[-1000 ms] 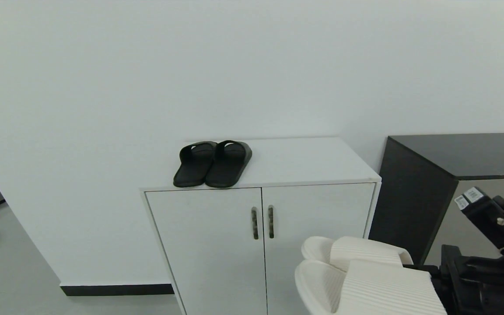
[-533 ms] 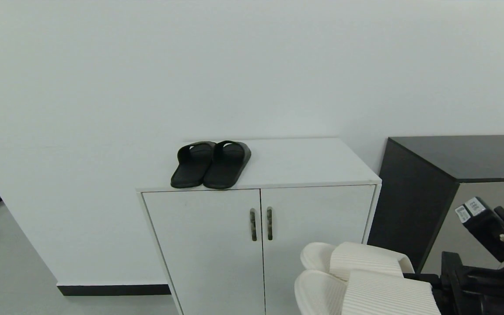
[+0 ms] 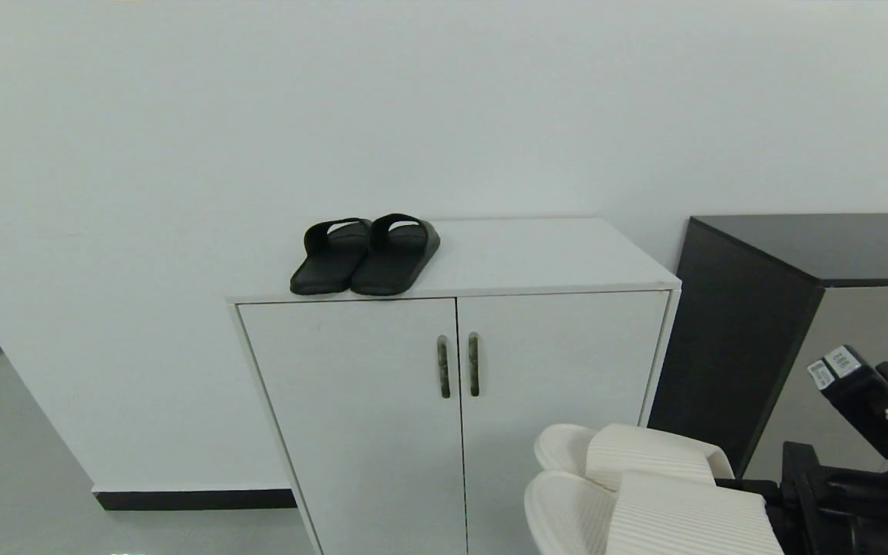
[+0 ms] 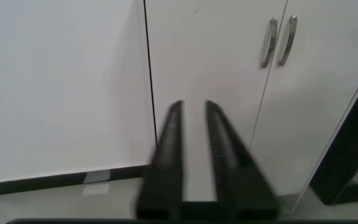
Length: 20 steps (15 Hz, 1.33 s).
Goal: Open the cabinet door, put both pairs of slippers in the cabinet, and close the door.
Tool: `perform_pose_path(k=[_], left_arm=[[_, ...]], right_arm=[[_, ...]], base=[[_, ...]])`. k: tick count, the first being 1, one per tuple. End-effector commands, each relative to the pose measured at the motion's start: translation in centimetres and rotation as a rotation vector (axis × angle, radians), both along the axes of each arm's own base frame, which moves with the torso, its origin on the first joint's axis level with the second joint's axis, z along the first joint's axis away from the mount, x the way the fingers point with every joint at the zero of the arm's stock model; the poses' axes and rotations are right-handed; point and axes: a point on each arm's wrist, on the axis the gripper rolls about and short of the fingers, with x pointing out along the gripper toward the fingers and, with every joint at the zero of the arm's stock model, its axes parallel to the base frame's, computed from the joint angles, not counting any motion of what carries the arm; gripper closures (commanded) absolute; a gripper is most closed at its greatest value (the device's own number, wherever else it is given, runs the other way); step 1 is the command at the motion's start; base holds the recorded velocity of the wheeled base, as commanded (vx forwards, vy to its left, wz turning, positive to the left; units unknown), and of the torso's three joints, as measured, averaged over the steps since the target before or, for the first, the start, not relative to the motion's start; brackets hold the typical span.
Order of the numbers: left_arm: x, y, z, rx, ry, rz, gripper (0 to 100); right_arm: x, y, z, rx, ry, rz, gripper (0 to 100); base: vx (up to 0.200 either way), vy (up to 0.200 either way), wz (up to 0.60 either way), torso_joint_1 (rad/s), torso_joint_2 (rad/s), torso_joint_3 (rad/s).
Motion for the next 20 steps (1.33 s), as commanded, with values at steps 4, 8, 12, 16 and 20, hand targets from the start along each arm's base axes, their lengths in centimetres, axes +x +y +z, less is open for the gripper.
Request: perform_pose_path(k=[4,8,12,16,20], left_arm=[[0.0,0.0,0.0,0.003,-0.004,-0.001,0],[0.0,0.0,0.0,0.004,-0.003,-0.004,0],[-0.1,0.0,0.4,0.035,-0.025,-0.001,0],[2.8,-0.4,9.5,0.014,0.047,-0.178,0],[10.7,-2.2,15.8,0.005,0.086,-0.504,0]], right_arm=[[0.0,0.0,0.0,-0.001,0.001,0.000,100],[0.1,0.1,-0.2,-0.006,0.006,0.000,100],[0.2,0.2,-0.2,-0.009,0.010,0.001,100],[0.6,0.6,-0.6,-0.012,0.016,0.001,100],[0.7,0.7,-0.7,-0.017,0.020,0.001,100]], base=[[0.000,0.000,0.00,-0.190,0.48,0.284],[0.000,0.000,0.00,-0.178,0.46,0.288],[0.000,0.000,0.00,-0.148,0.45,0.300],[0.000,0.000,0.00,-0.091,0.36,0.257],[0.000,0.000,0.00,-0.011,0.04,0.022]])
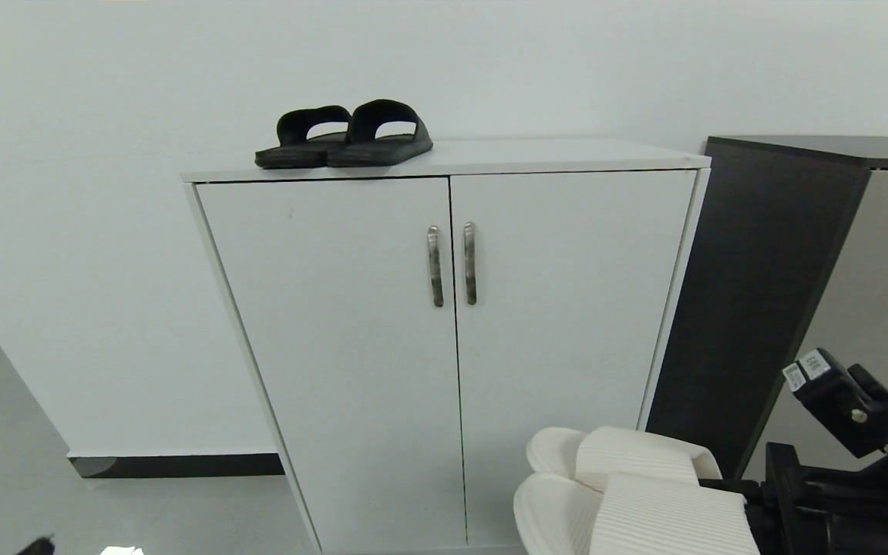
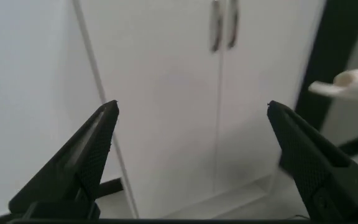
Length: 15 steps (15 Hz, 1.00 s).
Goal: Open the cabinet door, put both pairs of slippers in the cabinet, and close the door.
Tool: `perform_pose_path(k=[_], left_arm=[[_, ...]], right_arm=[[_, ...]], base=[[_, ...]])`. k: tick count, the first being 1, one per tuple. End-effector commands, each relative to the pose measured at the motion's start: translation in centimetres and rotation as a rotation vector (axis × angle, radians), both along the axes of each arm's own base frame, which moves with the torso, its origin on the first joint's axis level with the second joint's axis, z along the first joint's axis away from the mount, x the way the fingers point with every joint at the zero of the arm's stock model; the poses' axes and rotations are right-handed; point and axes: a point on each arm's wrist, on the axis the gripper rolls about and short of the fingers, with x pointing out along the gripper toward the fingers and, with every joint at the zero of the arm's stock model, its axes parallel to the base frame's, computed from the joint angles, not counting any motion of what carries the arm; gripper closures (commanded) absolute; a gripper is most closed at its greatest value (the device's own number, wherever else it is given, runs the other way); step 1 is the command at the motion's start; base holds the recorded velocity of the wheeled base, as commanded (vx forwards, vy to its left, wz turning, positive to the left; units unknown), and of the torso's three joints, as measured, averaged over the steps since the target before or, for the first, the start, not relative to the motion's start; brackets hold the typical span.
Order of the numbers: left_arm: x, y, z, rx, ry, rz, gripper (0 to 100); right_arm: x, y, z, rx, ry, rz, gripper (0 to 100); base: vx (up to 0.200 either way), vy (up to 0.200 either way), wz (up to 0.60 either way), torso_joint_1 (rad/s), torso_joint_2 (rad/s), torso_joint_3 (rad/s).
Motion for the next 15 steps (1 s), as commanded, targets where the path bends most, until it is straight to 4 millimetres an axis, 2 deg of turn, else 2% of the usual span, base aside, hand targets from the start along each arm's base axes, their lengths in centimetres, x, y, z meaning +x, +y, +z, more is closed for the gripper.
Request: perform_pose_path(k=[1,2,4,7,8,9,12,15], left_arm=[[7.5,-2.4,5.1,-0.003,0.098,-0.280,0],[9.0,-4.8,6.2,-0.024,0.137,-0.390,0],[11.0,-8.6,6.7,-0.035,0.199,-0.451,0],[14.4,-12.9,5.1,-0.031,0.214,-0.504,0],[16.0,-15.3,4.5,-0.044,0.184,-0.519,0],[16.7,-16.7,4.4,-0.049,0.173,-0.513,0],[17.6,-18.0,5.5,-0.089,0.173,-0.534,0],[17.7,-18.5,7.6,-0.161,0.251,-0.665,0]], right_arm=[[0.2,0.2,-0.1,-0.005,0.005,0.000,100],[0.3,0.3,-0.2,-0.009,0.007,0.000,100],[0.5,0.5,-0.3,-0.002,0.008,-0.003,100],[0.6,0.5,-0.4,-0.002,0.003,-0.002,100],[0.6,0.5,-0.4,-0.002,0.003,-0.002,100],[0.6,0.6,-0.4,-0.003,0.004,-0.002,100],[0.6,0.6,-0.4,-0.003,0.003,-0.001,100],[0.6,0.6,-0.4,-0.002,0.002,-0.001,100]], base=[[0.000,0.000,0.00,0.000,0.00,0.000],[0.000,0.000,0.00,0.000,0.00,0.000],[0.000,0.000,0.00,0.000,0.00,0.000],[0.000,0.000,0.00,0.000,0.00,0.000],[0.000,0.000,0.00,0.000,0.00,0.000],[0.000,0.000,0.00,0.000,0.00,0.000],[0.000,0.000,0.00,0.000,0.00,0.000],[0.000,0.000,0.00,0.000,0.00,0.000]])
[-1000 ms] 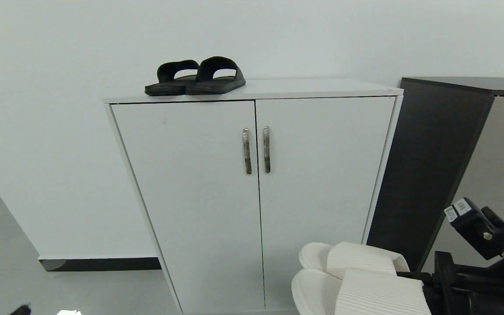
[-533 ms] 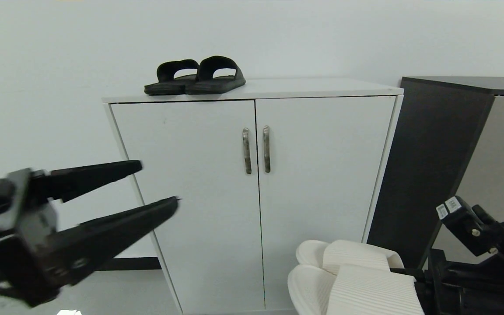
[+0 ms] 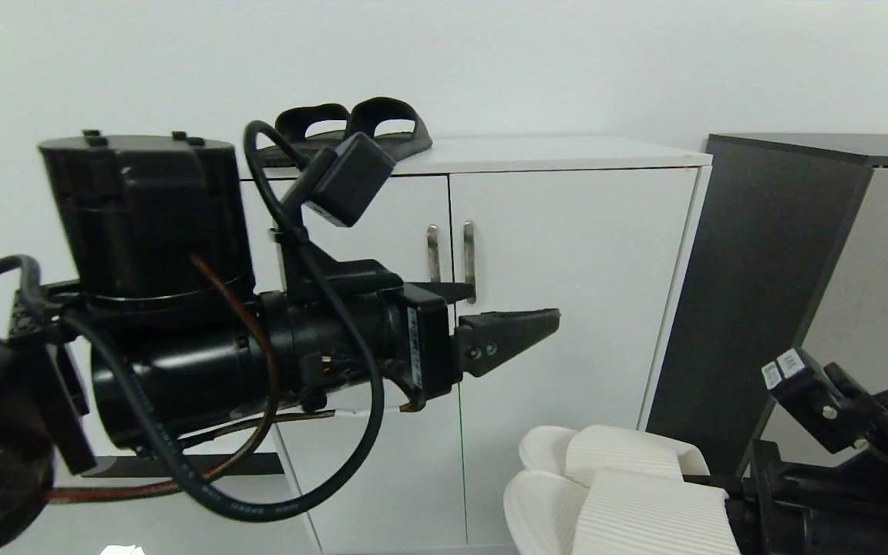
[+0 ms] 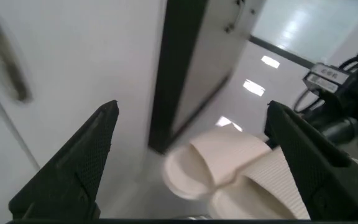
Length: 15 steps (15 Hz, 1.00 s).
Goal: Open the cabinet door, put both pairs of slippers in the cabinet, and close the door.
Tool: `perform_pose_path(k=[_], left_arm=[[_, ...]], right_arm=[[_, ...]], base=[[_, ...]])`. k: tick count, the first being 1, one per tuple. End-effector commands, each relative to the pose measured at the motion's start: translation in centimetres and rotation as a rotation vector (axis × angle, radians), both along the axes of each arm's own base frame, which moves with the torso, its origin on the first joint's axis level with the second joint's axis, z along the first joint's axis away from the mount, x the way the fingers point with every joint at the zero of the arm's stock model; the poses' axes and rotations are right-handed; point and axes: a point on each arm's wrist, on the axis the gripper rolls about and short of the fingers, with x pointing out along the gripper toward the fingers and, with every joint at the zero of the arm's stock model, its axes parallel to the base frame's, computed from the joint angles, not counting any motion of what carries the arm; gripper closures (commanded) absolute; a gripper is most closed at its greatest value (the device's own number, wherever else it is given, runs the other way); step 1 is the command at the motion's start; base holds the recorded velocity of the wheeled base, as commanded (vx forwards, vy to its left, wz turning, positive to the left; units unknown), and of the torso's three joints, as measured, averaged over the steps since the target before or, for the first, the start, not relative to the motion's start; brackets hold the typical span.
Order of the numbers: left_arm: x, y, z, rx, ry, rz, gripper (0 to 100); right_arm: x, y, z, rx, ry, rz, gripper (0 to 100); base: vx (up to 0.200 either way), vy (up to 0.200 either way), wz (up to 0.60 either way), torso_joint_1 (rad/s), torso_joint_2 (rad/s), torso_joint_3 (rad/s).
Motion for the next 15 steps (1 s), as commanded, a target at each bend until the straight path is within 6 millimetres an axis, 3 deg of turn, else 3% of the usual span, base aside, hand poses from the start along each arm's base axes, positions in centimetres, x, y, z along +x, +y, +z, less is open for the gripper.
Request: perform_pose_path(k=[1,4,8,15], left_arm=[[1.0,-1.1,0.9,-0.014,0.034,-0.032,0],[2.5,-1.4,0.7,-0.029,0.075,-0.031,0],[6.5,-0.4,0.8,-0.052,0.091,0.056,0],[9.0,0.3,0.7,-0.019,0.135,0.126,0]], right_arm=[[0.0,0.0,0.0,0.002,-0.002,0.000,100],[0.0,0.0,0.0,0.000,-0.003,-0.001,100],[0.0,0.0,0.0,0.001,-0.004,-0.001,100],[0.0,0.0,0.0,0.000,-0.003,-0.001,100]], base=[[0.000,0.000,0.00,0.000,0.00,0.000],[0.000,0.000,0.00,0.000,0.00,0.000],[0.000,0.000,0.00,0.000,0.00,0.000],[0.000,0.000,0.00,0.000,0.00,0.000]])
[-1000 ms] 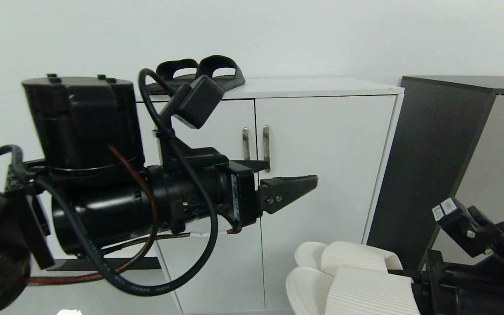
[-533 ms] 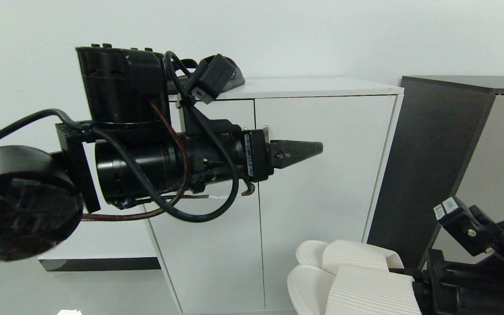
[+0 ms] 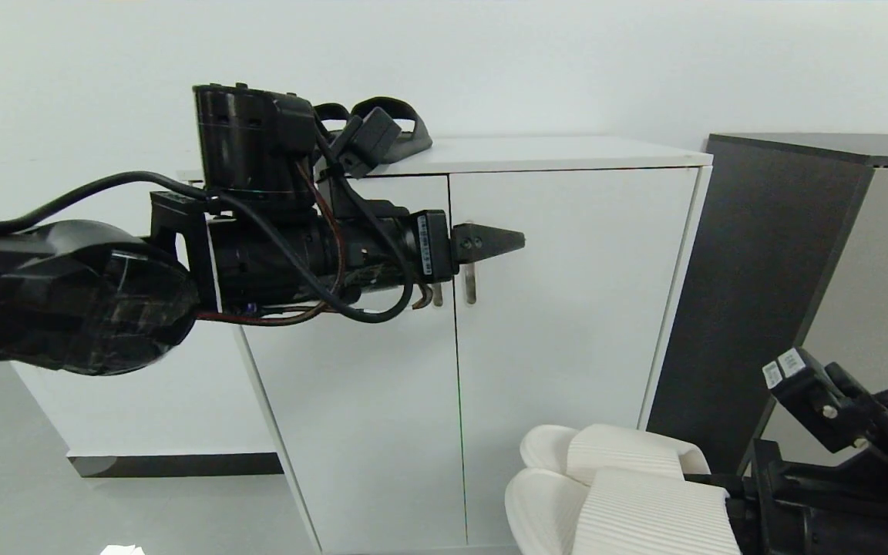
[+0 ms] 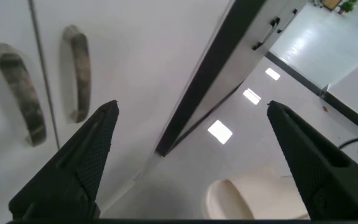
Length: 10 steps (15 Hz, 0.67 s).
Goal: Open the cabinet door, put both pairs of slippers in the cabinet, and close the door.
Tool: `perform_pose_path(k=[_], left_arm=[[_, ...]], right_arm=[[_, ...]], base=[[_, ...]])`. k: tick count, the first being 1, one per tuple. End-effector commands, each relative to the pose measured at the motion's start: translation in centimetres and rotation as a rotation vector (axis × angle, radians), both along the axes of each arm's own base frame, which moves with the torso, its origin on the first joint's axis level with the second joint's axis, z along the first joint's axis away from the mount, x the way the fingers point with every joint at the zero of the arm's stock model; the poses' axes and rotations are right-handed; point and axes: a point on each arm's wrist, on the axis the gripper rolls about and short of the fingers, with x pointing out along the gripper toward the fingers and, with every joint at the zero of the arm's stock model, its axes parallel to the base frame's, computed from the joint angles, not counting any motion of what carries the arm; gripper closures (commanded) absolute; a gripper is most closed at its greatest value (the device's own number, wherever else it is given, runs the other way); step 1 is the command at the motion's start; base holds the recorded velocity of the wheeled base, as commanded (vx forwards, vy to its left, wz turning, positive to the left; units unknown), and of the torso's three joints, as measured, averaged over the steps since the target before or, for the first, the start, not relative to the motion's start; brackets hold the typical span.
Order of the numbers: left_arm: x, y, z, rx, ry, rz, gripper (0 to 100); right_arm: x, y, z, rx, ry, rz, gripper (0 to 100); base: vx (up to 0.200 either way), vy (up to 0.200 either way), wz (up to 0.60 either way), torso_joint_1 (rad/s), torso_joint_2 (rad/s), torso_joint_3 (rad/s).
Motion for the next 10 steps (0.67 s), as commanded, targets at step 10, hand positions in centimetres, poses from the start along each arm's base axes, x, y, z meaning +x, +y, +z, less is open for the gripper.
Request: perform_pose_path(k=[10], left_arm=[[4.1,-1.2,-1.4,0.024,0.008,0.096,0]], right_arm=[[0.0,0.0,0.0,0.000,0.001,0.001,100]], base=[[0.000,0.000,0.00,0.000,0.00,0.000]])
